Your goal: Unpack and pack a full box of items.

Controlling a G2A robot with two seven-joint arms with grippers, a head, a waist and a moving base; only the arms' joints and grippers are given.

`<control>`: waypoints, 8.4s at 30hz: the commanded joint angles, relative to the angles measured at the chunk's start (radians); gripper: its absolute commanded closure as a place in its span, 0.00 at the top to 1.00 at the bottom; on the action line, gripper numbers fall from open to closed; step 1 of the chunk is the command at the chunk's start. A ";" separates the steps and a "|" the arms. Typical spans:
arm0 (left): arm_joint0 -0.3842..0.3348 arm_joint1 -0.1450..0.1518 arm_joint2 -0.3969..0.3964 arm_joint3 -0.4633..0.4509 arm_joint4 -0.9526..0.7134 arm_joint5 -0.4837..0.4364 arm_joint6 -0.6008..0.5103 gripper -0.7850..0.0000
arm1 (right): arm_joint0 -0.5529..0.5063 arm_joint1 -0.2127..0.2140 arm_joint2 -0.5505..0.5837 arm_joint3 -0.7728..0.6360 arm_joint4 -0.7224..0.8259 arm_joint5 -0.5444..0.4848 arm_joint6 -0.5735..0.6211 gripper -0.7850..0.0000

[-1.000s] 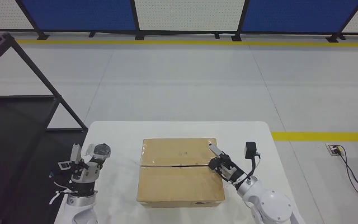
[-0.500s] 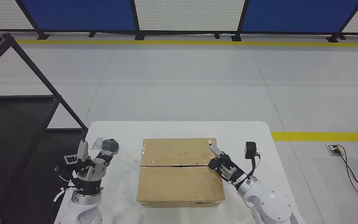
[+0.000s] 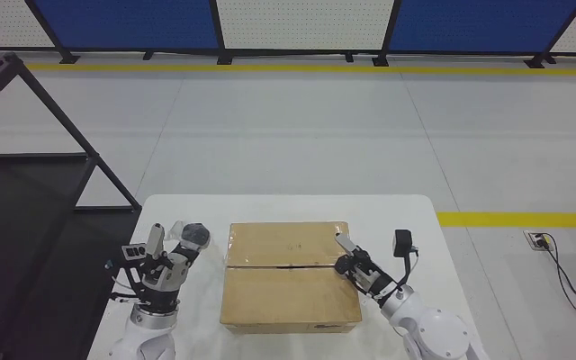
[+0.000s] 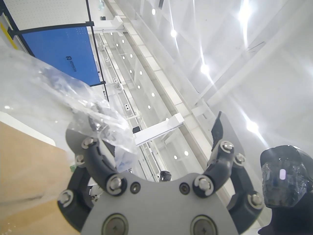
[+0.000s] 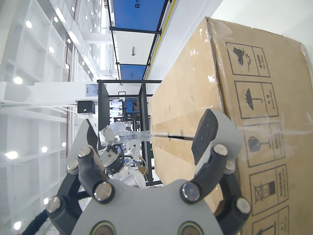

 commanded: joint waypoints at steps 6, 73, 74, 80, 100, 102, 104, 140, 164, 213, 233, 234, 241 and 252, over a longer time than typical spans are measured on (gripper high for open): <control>-0.015 -0.008 0.042 -0.012 0.030 0.013 -0.005 1.00 | 0.014 -0.002 -0.014 0.013 -0.001 0.003 0.000 1.00; -0.156 -0.056 0.251 0.056 0.177 0.205 -0.142 1.00 | 0.001 -0.007 -0.001 -0.018 0.013 0.059 -0.057 1.00; -0.161 -0.058 0.258 0.061 0.181 0.209 -0.141 1.00 | -0.003 -0.007 0.001 -0.019 0.013 0.057 -0.057 1.00; -0.201 -0.069 0.308 0.097 0.205 0.230 -0.131 1.00 | -0.021 -0.006 0.008 -0.018 0.022 0.044 -0.057 1.00; -0.169 -0.072 0.275 0.036 0.172 0.212 -0.158 1.00 | -0.014 -0.007 0.008 -0.001 0.031 0.035 -0.053 1.00; -0.150 -0.070 0.263 0.011 0.163 0.206 -0.169 1.00 | -0.012 -0.007 0.007 -0.002 0.030 0.037 -0.051 1.00; -0.130 -0.068 0.250 -0.015 0.154 0.201 -0.181 1.00 | -0.012 -0.007 0.007 -0.005 0.029 0.036 -0.049 1.00; 0.050 0.027 -0.393 0.113 -0.120 0.418 -0.631 1.00 | 0.055 -0.010 -0.039 0.022 -0.029 0.023 0.002 1.00; -0.102 0.044 -0.180 0.190 0.027 0.471 -0.628 1.00 | 0.039 -0.010 -0.052 0.012 -0.055 -0.021 0.004 1.00; -0.152 0.065 -0.078 0.245 0.083 0.472 -0.553 1.00 | 0.019 -0.004 0.015 0.005 -0.024 0.067 -0.008 0.10; -0.173 0.073 -0.057 0.264 0.079 0.471 -0.556 1.00 | -0.010 0.004 0.022 -0.067 -0.064 0.134 0.012 0.00; -0.174 0.074 -0.056 0.265 0.079 0.471 -0.556 1.00 | -0.015 0.004 0.022 -0.073 -0.063 0.128 0.014 0.00; -0.180 0.076 -0.049 0.272 0.080 0.471 -0.556 1.00 | -0.043 0.006 0.029 -0.118 -0.065 0.112 0.009 0.00; -0.182 0.081 -0.044 0.275 0.075 0.470 -0.557 1.00 | -0.063 0.009 0.037 -0.144 -0.065 0.119 0.006 0.00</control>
